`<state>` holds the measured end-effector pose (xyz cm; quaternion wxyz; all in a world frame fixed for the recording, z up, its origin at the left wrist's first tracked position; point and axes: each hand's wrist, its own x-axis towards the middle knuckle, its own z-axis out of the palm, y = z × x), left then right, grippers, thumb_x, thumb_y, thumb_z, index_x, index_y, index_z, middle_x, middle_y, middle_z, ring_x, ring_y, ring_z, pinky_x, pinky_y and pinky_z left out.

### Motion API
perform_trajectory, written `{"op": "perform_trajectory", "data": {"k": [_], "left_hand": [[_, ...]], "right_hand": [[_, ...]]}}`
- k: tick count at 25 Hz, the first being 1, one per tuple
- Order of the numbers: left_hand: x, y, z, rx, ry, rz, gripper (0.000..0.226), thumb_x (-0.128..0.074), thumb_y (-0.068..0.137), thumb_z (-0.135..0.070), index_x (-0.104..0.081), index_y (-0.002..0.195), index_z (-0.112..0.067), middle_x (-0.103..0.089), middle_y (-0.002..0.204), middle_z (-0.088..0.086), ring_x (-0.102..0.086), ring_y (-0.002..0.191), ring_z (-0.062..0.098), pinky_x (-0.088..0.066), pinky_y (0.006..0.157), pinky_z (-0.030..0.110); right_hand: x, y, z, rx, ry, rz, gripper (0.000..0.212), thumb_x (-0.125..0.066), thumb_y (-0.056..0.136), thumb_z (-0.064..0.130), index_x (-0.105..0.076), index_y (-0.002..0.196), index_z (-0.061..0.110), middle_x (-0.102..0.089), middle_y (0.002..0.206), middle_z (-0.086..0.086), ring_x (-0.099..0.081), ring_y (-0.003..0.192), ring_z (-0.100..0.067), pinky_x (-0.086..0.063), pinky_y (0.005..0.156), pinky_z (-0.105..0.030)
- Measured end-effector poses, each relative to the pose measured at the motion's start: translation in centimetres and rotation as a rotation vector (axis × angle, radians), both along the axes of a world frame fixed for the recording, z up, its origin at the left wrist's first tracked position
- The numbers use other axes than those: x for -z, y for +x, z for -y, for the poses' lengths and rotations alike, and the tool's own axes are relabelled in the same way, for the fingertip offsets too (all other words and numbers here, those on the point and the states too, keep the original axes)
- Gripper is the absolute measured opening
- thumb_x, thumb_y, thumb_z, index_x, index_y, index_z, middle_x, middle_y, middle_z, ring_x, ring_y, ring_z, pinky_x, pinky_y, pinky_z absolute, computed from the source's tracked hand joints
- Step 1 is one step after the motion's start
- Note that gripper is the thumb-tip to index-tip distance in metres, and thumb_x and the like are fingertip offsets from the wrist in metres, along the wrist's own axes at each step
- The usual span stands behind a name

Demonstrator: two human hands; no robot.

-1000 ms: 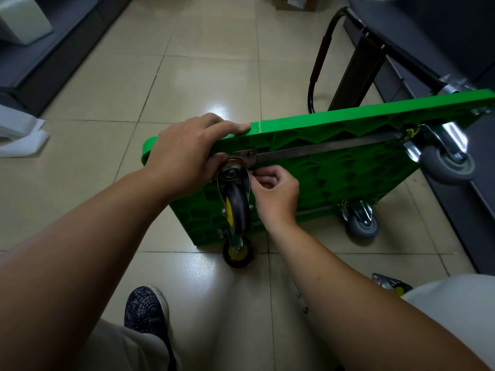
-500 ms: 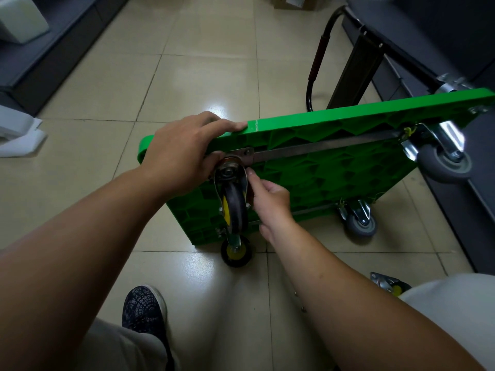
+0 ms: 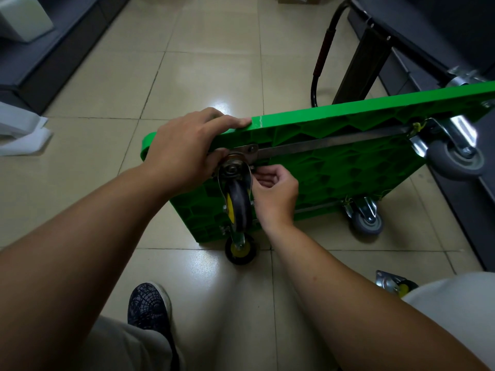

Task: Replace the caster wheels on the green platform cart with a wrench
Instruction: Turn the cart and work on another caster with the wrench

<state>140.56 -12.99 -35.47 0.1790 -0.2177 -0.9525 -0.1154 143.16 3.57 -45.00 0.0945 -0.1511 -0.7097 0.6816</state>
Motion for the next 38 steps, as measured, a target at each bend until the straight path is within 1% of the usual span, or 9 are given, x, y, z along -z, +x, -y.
{"op": "perform_trajectory", "data": {"k": [5,10,14,18,22,28,31,34,38], "left_hand": [[-0.12,-0.01,-0.01,0.002,0.001,0.003,0.059,-0.07,0.091,-0.026,-0.049,0.144,-0.041,-0.06,0.13,-0.004,-0.06,0.108,0.026,-0.045,0.072,0.036],[-0.06,0.03,0.04,0.015,0.004,0.008,0.059,-0.07,0.091,-0.025,-0.049,0.144,-0.04,-0.061,0.129,-0.002,-0.06,0.107,0.027,-0.048,0.073,0.039],[-0.01,-0.09,0.09,0.009,0.0,0.006,0.059,-0.069,0.091,-0.026,-0.048,0.144,-0.041,-0.06,0.131,-0.003,-0.06,0.107,0.026,-0.046,0.073,0.036],[-0.03,-0.02,0.03,0.007,-0.003,0.008,0.059,-0.069,0.091,-0.026,-0.049,0.144,-0.041,-0.06,0.13,-0.003,-0.06,0.107,0.026,-0.047,0.073,0.037],[-0.02,-0.02,-0.01,-0.004,-0.006,0.004,0.059,-0.069,0.091,-0.026,-0.048,0.144,-0.042,-0.06,0.131,-0.003,-0.06,0.107,0.026,-0.043,0.073,0.035],[0.0,0.0,0.12,-0.007,-0.009,0.001,0.06,-0.07,0.091,-0.025,-0.048,0.144,-0.042,-0.06,0.13,-0.004,-0.06,0.107,0.025,-0.04,0.072,0.033],[0.03,-0.02,0.08,0.004,-0.008,0.007,0.06,-0.07,0.091,-0.024,-0.049,0.144,-0.041,-0.06,0.129,-0.003,-0.06,0.105,0.027,-0.041,0.071,0.033],[-0.01,-0.02,0.06,0.003,-0.005,0.007,0.059,-0.07,0.091,-0.025,-0.05,0.144,-0.04,-0.06,0.129,-0.003,-0.06,0.105,0.027,-0.042,0.071,0.034],[-0.01,0.01,0.07,0.005,-0.002,0.013,0.058,-0.07,0.091,-0.027,-0.049,0.144,-0.041,-0.06,0.13,-0.003,-0.06,0.106,0.027,-0.047,0.073,0.037]], "right_hand": [[0.48,0.38,-0.29,-0.043,-0.118,-0.069,0.015,-0.077,0.084,0.001,-0.068,0.09,0.011,-0.072,0.083,-0.004,-0.07,0.076,-0.009,-0.054,0.07,-0.018],[0.45,0.27,-0.26,0.056,-0.204,-0.022,0.004,-0.076,0.087,0.008,-0.074,0.089,0.007,-0.075,0.082,-0.006,-0.07,0.073,-0.008,-0.054,0.069,-0.018],[0.34,-0.21,-0.18,0.068,-0.312,0.15,0.018,-0.081,0.084,0.017,-0.072,0.091,0.004,-0.076,0.084,-0.009,-0.071,0.072,-0.008,-0.053,0.066,-0.018],[0.53,-0.07,-0.42,-0.048,-0.178,0.296,0.028,-0.076,0.087,0.038,-0.076,0.083,0.01,-0.075,0.079,-0.002,-0.066,0.07,-0.007,-0.049,0.062,-0.018],[0.23,-0.19,-0.36,-0.053,-0.045,0.159,0.019,-0.078,0.087,0.028,-0.071,0.075,0.015,-0.072,0.071,0.002,-0.064,0.062,-0.003,-0.049,0.06,-0.019],[0.11,-0.02,-0.36,-0.013,0.207,-0.011,0.019,-0.083,0.08,0.019,-0.065,0.078,0.021,-0.07,0.074,0.005,-0.064,0.063,-0.005,-0.056,0.061,-0.025],[0.32,-0.03,-0.23,-0.014,0.126,-0.029,0.022,-0.082,0.081,0.013,-0.062,0.08,0.023,-0.072,0.076,0.002,-0.069,0.069,-0.009,-0.059,0.064,-0.03],[0.47,0.29,-0.27,-0.047,0.031,-0.081,0.019,-0.078,0.084,0.004,-0.064,0.086,0.018,-0.071,0.079,0.0,-0.069,0.072,-0.009,-0.056,0.067,-0.023],[0.66,0.53,-0.46,0.001,-0.067,-0.101,0.005,-0.076,0.088,0.01,-0.073,0.09,0.009,-0.073,0.082,-0.003,-0.07,0.075,-0.01,-0.053,0.068,-0.019]]}}
